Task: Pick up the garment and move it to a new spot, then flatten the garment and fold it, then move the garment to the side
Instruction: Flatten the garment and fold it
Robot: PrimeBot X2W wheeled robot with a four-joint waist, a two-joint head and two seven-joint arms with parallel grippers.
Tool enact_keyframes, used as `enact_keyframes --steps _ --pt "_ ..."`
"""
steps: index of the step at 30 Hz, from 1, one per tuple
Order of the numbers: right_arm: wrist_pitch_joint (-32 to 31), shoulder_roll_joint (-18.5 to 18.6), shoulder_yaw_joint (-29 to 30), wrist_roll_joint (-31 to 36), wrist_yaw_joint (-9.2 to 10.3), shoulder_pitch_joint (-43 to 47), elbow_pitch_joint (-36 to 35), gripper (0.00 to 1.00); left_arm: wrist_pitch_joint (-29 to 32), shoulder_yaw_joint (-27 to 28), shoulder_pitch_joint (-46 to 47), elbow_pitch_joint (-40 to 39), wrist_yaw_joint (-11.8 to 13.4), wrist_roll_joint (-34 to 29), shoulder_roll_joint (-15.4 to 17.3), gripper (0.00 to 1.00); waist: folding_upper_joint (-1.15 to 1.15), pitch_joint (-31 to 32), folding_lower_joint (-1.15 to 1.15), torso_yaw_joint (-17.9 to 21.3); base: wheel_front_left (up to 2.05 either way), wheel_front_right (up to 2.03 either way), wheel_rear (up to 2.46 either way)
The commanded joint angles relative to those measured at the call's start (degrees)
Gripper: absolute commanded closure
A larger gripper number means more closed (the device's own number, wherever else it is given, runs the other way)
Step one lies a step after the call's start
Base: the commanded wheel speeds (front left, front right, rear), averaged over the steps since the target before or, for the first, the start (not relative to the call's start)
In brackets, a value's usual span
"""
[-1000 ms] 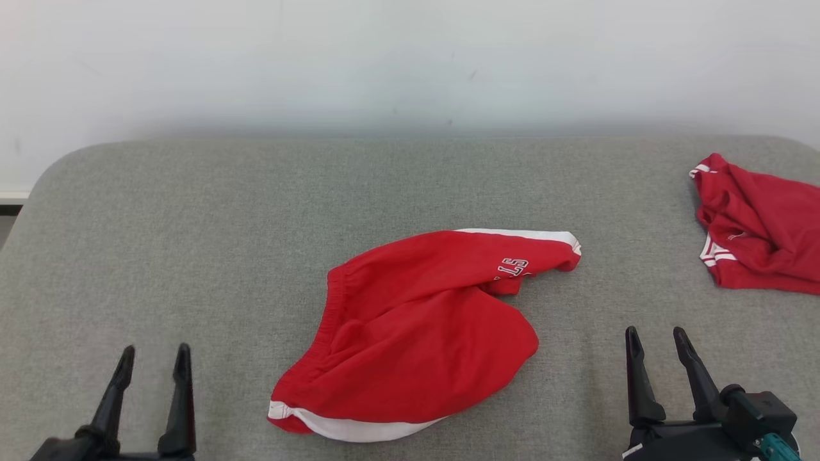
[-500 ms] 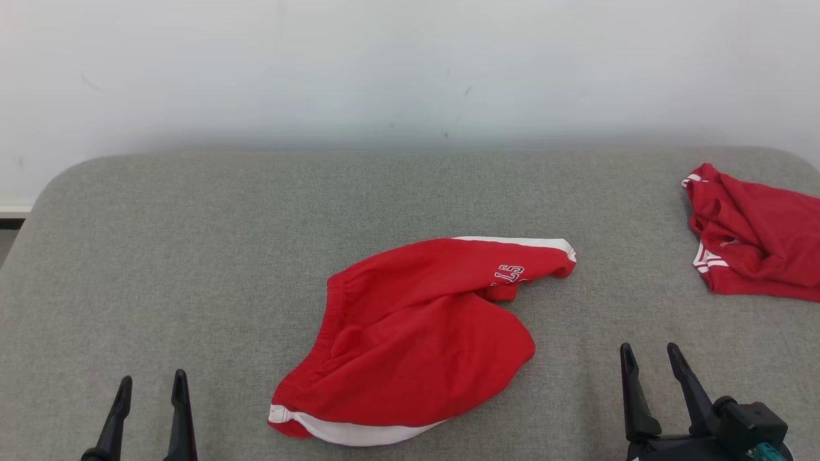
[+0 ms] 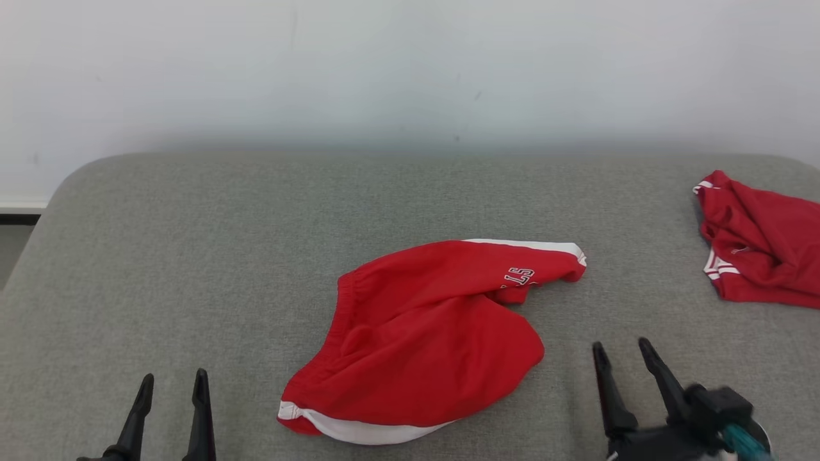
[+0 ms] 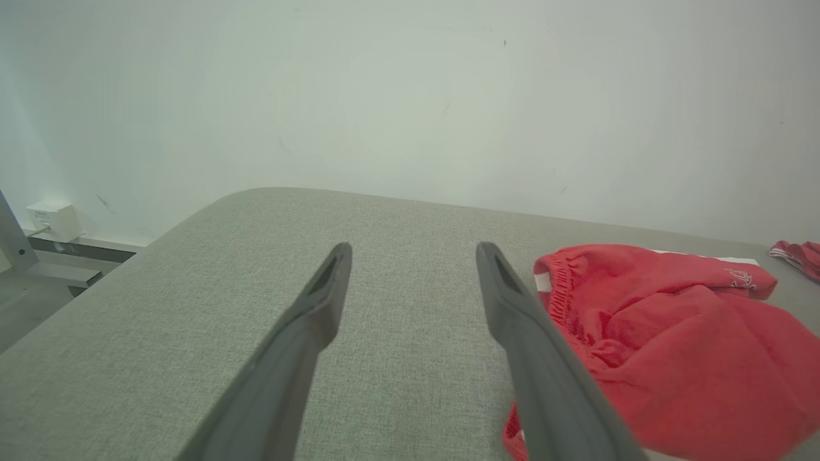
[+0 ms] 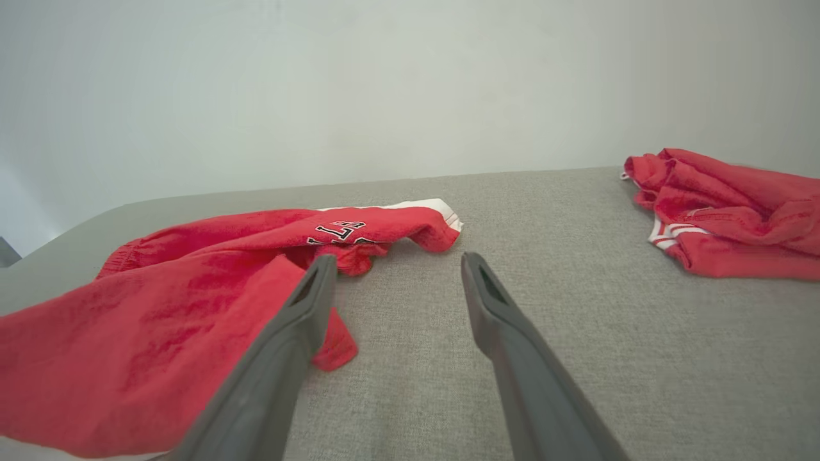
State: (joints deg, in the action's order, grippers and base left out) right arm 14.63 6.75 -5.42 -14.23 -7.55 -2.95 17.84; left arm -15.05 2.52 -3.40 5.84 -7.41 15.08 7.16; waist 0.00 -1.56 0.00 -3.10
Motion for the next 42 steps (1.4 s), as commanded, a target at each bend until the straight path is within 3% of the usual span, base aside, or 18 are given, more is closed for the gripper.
enact_keyframes --steps 1,20,21,22,23,27,31,42 --pt "-0.54 0.76 -1.30 -0.23 0.16 -2.28 1.31 0.00 -0.16 -0.52 0.95 0.12 -0.09 0.05 0.10 0.00 0.00 -0.57 0.00 -0.96 0.00 0.00 0.00" --pt "-2.43 0.19 -7.72 -2.91 0.16 -16.30 26.54 0.00 -0.16 -3.12 3.80 1.50 -0.02 1.34 0.01 0.00 0.00 -3.89 0.00 -6.85 0.00 0.00 0.00" --pt "-2.33 -0.08 -8.19 -3.35 0.16 -16.64 27.82 0.19 -0.16 -3.18 3.92 1.59 -0.02 1.38 0.05 0.00 0.00 -3.88 0.00 -6.94 0.00 0.00 0.00" --pt "-1.83 -0.27 -8.59 -3.91 0.16 -17.08 28.53 0.91 -0.16 -3.22 4.02 1.66 -0.03 1.39 0.07 0.00 0.00 -3.84 0.00 -6.99 0.00 0.00 0.00" --pt "-1.47 -0.30 -8.87 -4.25 0.16 -17.45 29.16 1.00 -0.16 -3.16 4.05 1.71 -0.03 1.33 0.08 0.00 0.00 -3.75 0.00 -6.96 0.00 0.00 0.00" --pt "0.04 -0.11 -9.20 -5.31 0.16 -18.02 30.30 1.00 -0.16 -2.86 3.35 1.58 -0.03 1.04 0.01 0.00 0.00 -3.20 0.00 -5.95 0.00 0.00 0.00" --pt "0.53 1.08 -9.03 -5.36 0.16 -16.42 27.10 1.00 -0.16 -2.45 2.66 1.63 -0.03 0.96 -0.10 0.00 0.00 -2.67 0.00 -4.34 0.00 0.00 0.00" --pt "-0.61 5.47 -2.32 -1.23 0.16 -0.73 5.80 1.00 -0.16 -2.44 2.13 1.40 -0.03 1.08 -0.88 0.00 0.00 -2.57 0.00 -1.02 0.00 0.00 0.00"
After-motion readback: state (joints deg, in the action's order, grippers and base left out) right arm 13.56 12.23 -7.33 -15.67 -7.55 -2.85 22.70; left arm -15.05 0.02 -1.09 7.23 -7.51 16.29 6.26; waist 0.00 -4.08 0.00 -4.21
